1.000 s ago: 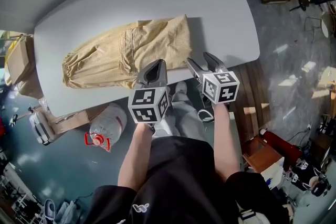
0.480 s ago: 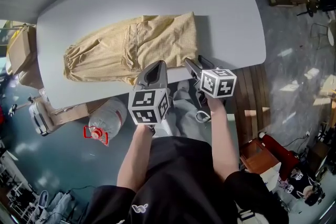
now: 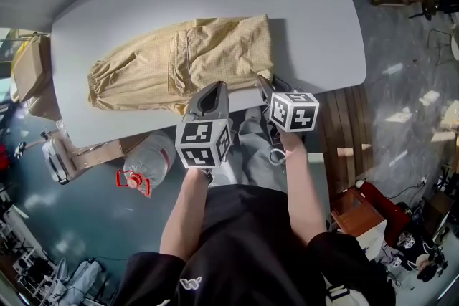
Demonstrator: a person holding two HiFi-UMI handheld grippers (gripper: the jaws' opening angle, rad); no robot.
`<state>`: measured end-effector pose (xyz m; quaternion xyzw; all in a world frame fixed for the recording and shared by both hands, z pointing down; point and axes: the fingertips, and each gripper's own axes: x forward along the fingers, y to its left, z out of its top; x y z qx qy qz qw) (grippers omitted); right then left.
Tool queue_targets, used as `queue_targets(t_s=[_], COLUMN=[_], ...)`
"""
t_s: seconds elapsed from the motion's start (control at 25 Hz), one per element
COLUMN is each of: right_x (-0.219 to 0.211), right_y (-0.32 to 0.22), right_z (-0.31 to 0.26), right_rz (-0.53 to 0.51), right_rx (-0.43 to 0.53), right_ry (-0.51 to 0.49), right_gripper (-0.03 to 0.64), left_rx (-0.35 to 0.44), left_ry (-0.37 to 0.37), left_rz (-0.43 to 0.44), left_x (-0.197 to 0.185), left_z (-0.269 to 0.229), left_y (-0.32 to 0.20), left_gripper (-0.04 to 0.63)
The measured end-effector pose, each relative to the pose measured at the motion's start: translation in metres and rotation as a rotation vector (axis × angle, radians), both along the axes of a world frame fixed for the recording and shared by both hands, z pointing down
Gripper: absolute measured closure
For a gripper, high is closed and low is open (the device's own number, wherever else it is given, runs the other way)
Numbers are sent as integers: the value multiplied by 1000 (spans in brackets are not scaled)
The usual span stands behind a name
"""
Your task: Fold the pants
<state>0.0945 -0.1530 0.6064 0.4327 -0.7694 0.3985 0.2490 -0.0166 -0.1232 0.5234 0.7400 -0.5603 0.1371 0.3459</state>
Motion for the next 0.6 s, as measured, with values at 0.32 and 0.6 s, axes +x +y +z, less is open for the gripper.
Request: queue_targets(t_s=[0.32, 0.6], right_x=[37, 115], right_y=[-11, -16], right_z=[-12, -13], right_rz=[45, 157], right_rx=[29, 23], right_ry=[39, 71], right_gripper=[512, 514], left_rx=[-2, 3], left_ry=[8, 32], left_rz=[46, 129], left_x=[31, 85], left_z=[-2, -2], left_y=[-11, -25], left_gripper=[592, 592])
